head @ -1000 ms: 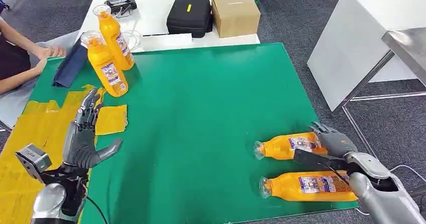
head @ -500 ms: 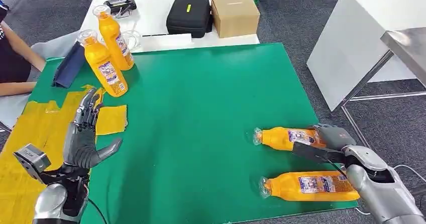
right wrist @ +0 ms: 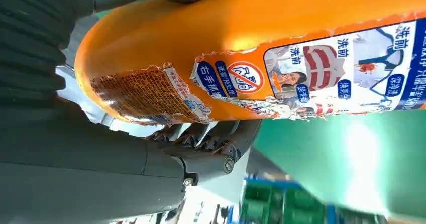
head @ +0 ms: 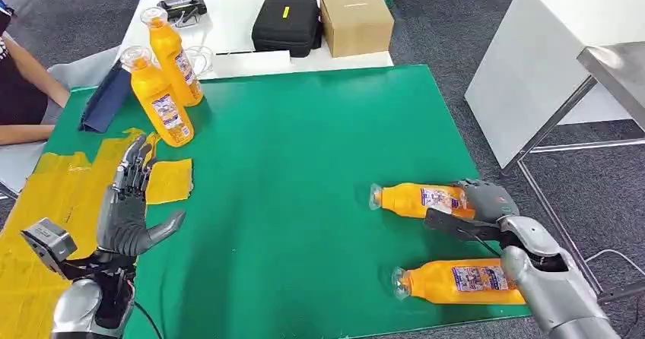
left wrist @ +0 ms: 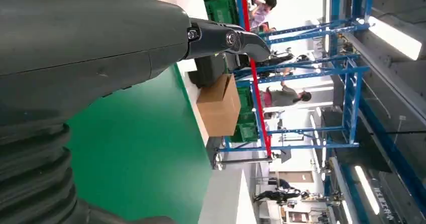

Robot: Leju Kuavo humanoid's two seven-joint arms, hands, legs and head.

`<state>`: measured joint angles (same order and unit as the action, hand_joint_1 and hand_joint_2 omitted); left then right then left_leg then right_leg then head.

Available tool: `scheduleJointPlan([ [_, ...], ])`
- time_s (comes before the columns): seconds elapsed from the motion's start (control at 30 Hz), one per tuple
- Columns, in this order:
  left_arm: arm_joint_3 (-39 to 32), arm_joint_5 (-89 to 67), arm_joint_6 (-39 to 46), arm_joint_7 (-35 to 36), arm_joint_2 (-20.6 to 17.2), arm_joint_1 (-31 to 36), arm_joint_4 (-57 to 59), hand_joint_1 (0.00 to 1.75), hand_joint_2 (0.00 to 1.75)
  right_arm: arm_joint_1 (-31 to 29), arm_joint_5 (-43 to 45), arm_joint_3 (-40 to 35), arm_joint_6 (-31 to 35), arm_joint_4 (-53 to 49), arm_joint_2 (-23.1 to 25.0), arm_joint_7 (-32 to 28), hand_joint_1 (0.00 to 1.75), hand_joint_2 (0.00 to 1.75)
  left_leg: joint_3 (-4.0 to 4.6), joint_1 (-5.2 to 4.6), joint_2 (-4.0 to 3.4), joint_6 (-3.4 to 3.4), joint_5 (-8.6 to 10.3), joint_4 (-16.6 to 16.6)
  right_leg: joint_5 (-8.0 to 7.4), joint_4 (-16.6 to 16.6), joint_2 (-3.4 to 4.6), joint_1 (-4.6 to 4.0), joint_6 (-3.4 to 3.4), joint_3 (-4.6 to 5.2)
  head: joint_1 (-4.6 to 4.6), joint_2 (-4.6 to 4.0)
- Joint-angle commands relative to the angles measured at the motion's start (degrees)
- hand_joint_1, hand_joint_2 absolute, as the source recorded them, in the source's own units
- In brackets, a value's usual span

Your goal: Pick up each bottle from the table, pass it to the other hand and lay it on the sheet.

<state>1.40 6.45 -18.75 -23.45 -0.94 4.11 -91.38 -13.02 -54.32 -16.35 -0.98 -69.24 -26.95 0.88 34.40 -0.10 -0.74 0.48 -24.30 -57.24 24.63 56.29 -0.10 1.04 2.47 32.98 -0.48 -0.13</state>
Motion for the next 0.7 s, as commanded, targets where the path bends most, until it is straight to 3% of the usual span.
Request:
scheduleJointPlan([
  [0.03, 1.86, -2.01, -0.09, 3.10, -1.01, 0.84, -0.70, 0.00, 1.75, -0.55, 1.27, 5.97, 15.15, -6.30, 17.78, -2.61, 1.75, 1.75, -0.14, 0.13, -0.23, -0.11, -0.06, 0.02, -0.05, -0.05, 0.27, -0.14, -0.16, -0.05, 0.04, 0.00],
  [0.2, 7.27, -3.56, 0.97, 6.06, -3.11, 4.58, 1.78, 0.00, 1.75, 1.77, 14.50, 8.52, 21.85, -12.49, 25.44, -10.44, 1.75, 1.75, -0.08, 0.19, -0.04, -0.12, -0.01, -0.01, 0.00, 0.01, 0.06, -0.18, -0.13, 0.02, 0.02, 0.00],
  [0.43, 14.86, -1.37, 1.77, 9.41, -4.44, 12.27, 8.81, 0.00, 1.75, 0.52, 33.97, 7.99, 19.14, -10.96, 30.74, -19.54, 1.75, 1.75, -0.10, 0.27, 0.15, -0.09, 0.02, -0.03, 0.02, 0.01, -0.09, -0.21, -0.15, -0.06, 0.02, 0.00],
  [0.6, 15.61, -0.85, 2.31, 9.72, -4.64, 12.76, 8.98, 0.00, 1.75, -0.02, 34.34, 7.38, 19.31, -10.23, 30.66, -19.61, 1.75, 1.75, -0.05, 0.23, 0.09, -0.07, 0.02, -0.03, 0.02, 0.02, -0.05, -0.14, -0.11, -0.02, 0.04, 0.00],
  [0.7, 17.63, -0.07, 2.07, 10.00, -4.52, 14.74, 10.04, 0.00, 1.75, -1.44, 39.19, 5.92, 15.51, -8.25, 31.99, -20.28, 1.75, 1.75, -0.10, 0.24, 0.04, -0.09, -0.01, -0.03, 0.03, 0.02, 0.01, -0.15, -0.13, -0.05, 0.02, 0.00],
])
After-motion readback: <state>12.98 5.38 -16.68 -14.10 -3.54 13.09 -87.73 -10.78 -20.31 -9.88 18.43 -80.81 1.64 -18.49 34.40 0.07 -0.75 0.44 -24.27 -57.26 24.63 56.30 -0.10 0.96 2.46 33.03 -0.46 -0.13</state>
